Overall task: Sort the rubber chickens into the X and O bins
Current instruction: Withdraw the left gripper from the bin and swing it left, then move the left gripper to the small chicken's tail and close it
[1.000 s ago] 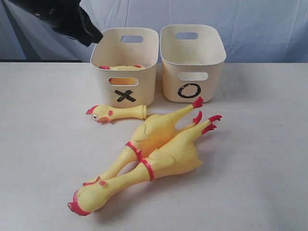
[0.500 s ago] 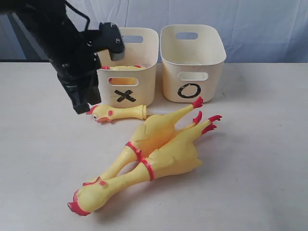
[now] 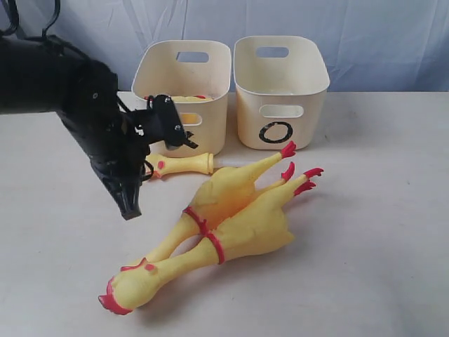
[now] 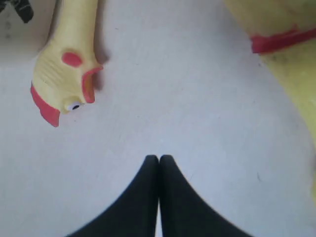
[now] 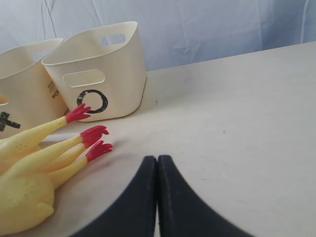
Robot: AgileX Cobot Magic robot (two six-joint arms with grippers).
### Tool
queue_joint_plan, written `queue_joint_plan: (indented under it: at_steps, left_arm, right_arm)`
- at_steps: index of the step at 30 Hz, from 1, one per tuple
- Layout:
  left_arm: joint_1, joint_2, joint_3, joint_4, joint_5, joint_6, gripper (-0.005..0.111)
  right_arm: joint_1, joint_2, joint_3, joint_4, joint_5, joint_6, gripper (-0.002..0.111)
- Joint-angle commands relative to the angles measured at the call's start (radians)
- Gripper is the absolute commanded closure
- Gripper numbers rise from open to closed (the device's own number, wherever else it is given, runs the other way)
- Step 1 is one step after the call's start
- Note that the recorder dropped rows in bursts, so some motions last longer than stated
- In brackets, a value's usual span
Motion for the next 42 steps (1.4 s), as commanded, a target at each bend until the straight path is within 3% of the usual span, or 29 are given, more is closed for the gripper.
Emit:
queue_joint_plan:
  at_steps: [1, 5, 10, 13, 15, 20, 24, 28, 29, 31, 38, 42]
  left_arm:
    - [0.079, -0.012, 0.074, -0.085, -0.183, -0.069, 0.106]
    - [0.178, -0.012, 0.082, -0.198, -0.219, -0.043, 0.106]
    - [0.331, -0.012, 0.082, -0.462, -0.212, 0.225, 0.106]
    - [0.491, -0.007, 0.082, -0.956, -0.136, 0.68, 0.107]
    - [0.573, 0.018, 0.082, -1.154, -0.058, 0.816, 0.107]
    - [0.7, 0.164, 0.082, -1.405, 0.159, 0.826, 0.107]
    - [0.715, 0.272, 0.08, -1.552, 0.138, 0.786, 0.105]
    - [0.715, 0.329, 0.033, -1.574, 0.11, 0.775, 0.082]
    - [0.713, 0.343, 0.02, -1.588, 0.085, 0.762, 0.069]
    - [0.711, 0.352, 0.002, -1.618, 0.051, 0.762, 0.056]
    - [0.66, 0.355, -0.05, -1.53, -0.009, 0.755, 0.055]
    - [0.607, 0.357, -0.056, -1.477, -0.131, 0.731, 0.055]
  right_arm:
    - [0.002, -0.004, 0.001, -0.002, -0.01, -0.003, 0.109]
    - [0.002, -0.004, 0.001, -0.002, -0.01, -0.003, 0.109]
    - [0.002, -0.004, 0.001, -0.002, -0.01, -0.003, 0.109]
    - [0.002, -0.004, 0.001, -0.002, -0.01, -0.003, 0.109]
    - [0.002, -0.004, 0.001, -0.002, -0.01, -0.003, 0.109]
    - [0.002, -0.004, 0.001, -0.002, -0.01, -0.003, 0.109]
    - [0.002, -0.004, 0.001, -0.001, -0.01, -0.003, 0.109]
    - [0.002, -0.004, 0.001, 0.0, -0.01, -0.003, 0.109]
    - [0.002, -0.004, 0.001, 0.0, -0.01, -0.003, 0.109]
    - [0.002, -0.004, 0.001, 0.0, -0.01, -0.003, 0.109]
    - [0.002, -0.004, 0.001, 0.0, -0.01, -0.003, 0.109]
    - [0.002, -0.004, 0.001, 0.0, -0.01, -0.003, 0.109]
